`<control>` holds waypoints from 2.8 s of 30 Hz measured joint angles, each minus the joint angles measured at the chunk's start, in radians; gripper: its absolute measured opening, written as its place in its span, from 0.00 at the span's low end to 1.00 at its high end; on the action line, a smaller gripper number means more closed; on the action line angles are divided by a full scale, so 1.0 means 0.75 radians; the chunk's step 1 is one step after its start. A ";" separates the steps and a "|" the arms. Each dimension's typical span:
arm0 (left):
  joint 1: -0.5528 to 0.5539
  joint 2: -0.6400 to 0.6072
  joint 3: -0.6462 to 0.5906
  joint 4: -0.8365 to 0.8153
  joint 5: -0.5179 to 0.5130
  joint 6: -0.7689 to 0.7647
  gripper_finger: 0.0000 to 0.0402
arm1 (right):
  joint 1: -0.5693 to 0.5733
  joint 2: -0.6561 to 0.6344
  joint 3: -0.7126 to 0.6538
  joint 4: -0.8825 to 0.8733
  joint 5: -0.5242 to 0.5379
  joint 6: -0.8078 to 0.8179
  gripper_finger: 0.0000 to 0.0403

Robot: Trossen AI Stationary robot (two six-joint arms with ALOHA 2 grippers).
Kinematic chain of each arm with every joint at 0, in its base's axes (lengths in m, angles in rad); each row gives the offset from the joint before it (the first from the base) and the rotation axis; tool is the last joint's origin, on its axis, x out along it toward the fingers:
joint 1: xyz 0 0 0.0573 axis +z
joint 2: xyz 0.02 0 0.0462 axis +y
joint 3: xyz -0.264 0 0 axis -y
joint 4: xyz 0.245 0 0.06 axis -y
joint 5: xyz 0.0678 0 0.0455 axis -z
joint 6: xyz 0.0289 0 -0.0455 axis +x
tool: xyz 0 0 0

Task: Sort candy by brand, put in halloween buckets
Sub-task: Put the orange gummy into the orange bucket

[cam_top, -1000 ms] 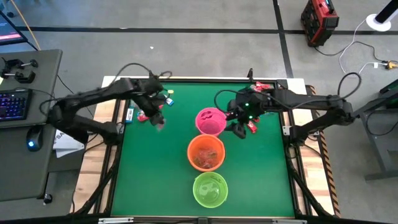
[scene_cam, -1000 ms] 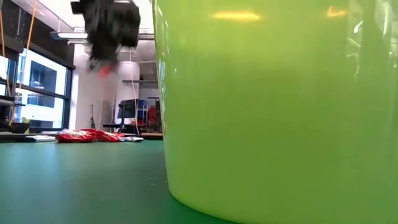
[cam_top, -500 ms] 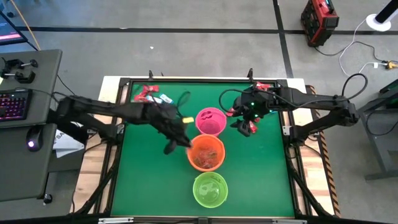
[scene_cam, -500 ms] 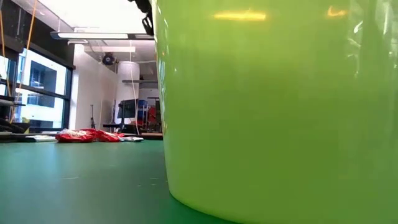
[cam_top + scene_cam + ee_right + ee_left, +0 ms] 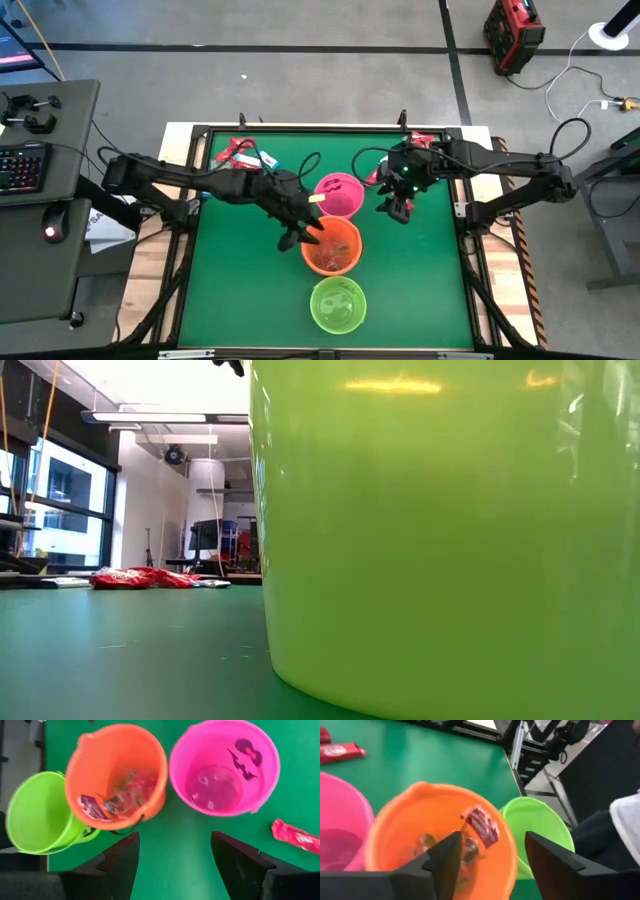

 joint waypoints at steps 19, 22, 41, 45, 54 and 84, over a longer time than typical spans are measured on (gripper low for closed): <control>0.555 -0.600 -0.542 0.084 -0.142 -0.310 0.54 | -0.445 -0.199 -0.521 -0.062 0.454 0.783 0.59; 0.561 -0.618 -0.656 0.197 -0.141 -0.411 0.54 | -0.640 -0.133 -0.537 -0.036 0.464 0.740 0.59; 0.485 -0.613 -0.738 0.347 -0.133 -0.521 0.54 | -1.196 0.640 -0.229 -0.182 0.609 0.573 0.59; 0.485 -0.613 -0.738 0.347 -0.133 -0.521 0.54 | -1.205 0.708 -0.217 -0.174 0.700 0.668 0.59; 0.485 -0.612 -0.737 0.346 -0.126 -0.501 0.54 | -1.196 0.811 -0.183 -0.166 0.832 0.884 0.56; 0.491 -0.612 -0.736 0.369 -0.125 -0.448 0.54 | -1.011 0.451 -0.178 -0.257 0.876 0.663 0.00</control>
